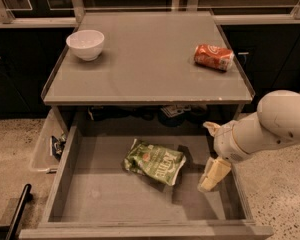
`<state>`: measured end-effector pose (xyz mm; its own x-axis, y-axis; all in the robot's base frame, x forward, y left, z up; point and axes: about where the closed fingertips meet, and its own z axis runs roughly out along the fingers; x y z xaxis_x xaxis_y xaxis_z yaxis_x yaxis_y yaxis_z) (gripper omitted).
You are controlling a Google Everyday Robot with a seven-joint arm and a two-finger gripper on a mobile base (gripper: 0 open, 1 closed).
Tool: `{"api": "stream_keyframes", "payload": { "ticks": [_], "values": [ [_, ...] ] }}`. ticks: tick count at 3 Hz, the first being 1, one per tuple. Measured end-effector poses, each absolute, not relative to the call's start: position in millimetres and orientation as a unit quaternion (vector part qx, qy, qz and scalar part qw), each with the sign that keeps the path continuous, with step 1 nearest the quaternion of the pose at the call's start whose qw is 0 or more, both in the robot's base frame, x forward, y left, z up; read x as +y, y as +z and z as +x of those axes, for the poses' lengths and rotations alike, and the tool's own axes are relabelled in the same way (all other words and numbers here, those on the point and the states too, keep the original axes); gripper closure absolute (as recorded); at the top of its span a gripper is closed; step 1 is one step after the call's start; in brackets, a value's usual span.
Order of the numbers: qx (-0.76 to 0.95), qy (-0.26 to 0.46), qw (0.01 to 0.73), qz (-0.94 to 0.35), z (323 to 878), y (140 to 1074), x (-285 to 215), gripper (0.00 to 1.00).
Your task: Pick green jalapeno chip bag from top drawer and place on counter
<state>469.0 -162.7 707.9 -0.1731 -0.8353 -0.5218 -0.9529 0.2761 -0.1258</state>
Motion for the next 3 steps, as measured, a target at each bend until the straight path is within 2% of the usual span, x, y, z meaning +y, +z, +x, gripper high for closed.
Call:
{"api": "stream_keyframes", "payload": {
  "ticks": [1, 3],
  "values": [
    [0.749, 0.135, 0.280, -0.585, 474, 701, -149, 0.00],
    [0.721, 0.208, 0.319, -0.579, 489, 682, -89, 0.00]
  ]
}}
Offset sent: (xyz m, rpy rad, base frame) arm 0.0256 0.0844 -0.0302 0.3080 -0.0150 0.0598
